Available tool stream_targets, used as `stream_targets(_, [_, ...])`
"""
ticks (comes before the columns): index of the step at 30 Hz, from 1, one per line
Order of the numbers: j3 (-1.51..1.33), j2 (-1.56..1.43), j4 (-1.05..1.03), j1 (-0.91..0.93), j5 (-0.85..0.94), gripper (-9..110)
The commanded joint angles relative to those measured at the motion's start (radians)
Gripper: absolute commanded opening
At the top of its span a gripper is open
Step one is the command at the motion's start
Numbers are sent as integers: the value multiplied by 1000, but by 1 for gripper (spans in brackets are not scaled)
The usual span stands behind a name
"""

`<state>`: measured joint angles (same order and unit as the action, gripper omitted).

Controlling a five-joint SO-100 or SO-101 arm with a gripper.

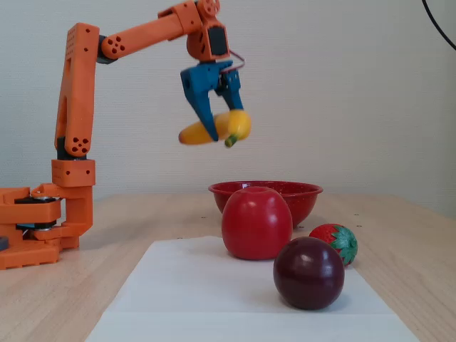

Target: Grasp the banana and put it in the red bowl

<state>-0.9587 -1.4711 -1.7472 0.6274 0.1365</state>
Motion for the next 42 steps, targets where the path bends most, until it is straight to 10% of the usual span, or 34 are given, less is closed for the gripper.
stream_targets(1, [15, -78, 114, 14, 20, 0])
stream_targets(17, [-411, -57, 857, 0, -117, 1])
stream_targets(30, [-311, -67, 680, -40, -61, 41])
stream_targets(42, [12, -106, 324, -103, -57, 2])
